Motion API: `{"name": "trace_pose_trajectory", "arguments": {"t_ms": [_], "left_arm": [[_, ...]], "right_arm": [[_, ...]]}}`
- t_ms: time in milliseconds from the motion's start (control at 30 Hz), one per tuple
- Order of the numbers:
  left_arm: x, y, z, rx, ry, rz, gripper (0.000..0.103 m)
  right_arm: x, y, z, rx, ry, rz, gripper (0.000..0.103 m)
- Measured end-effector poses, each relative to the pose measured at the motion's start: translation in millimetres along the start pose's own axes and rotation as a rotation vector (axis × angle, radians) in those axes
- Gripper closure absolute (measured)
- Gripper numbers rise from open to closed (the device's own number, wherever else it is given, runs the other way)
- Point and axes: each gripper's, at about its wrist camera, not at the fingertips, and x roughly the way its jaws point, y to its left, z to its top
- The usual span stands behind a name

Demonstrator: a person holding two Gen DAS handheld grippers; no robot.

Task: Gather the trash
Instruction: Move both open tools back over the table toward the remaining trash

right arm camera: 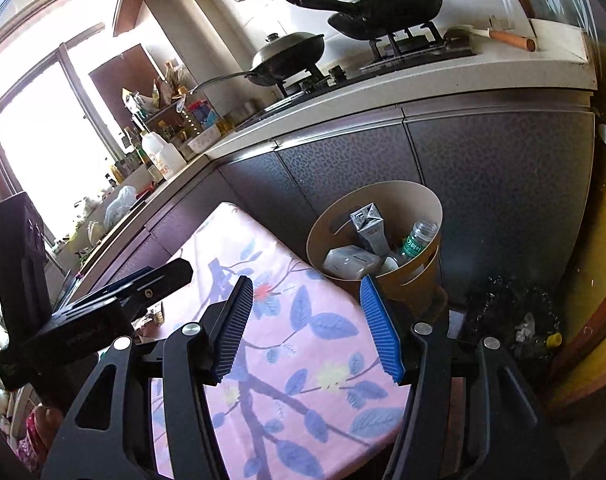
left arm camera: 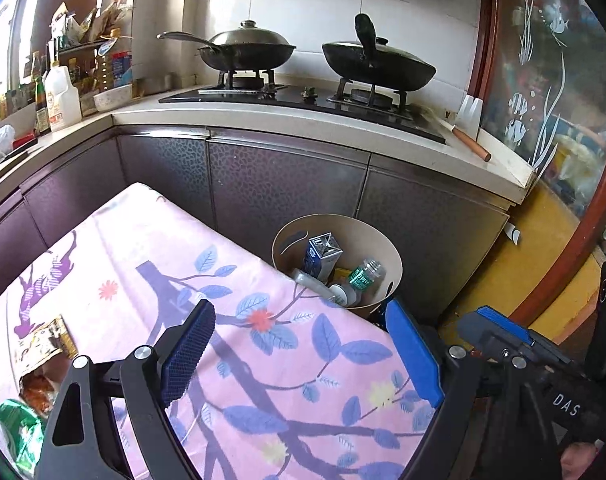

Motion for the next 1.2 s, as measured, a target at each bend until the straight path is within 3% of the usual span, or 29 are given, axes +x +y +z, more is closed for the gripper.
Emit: {"name": "trace_pose_trajectory", "arguments": {"t_ms": [700, 1200], "left_arm": [[-40, 12, -26, 0.007, -0.073, 0.059, 0.015], [-65, 63, -44, -0.064, -0.11, 0.132, 0.015]], "right_arm": [[-12, 33, -13, -0.024, 0.003, 0.034, 0.046], [10, 76, -28, -0.09, 0.069, 0.078, 0.046]]}}
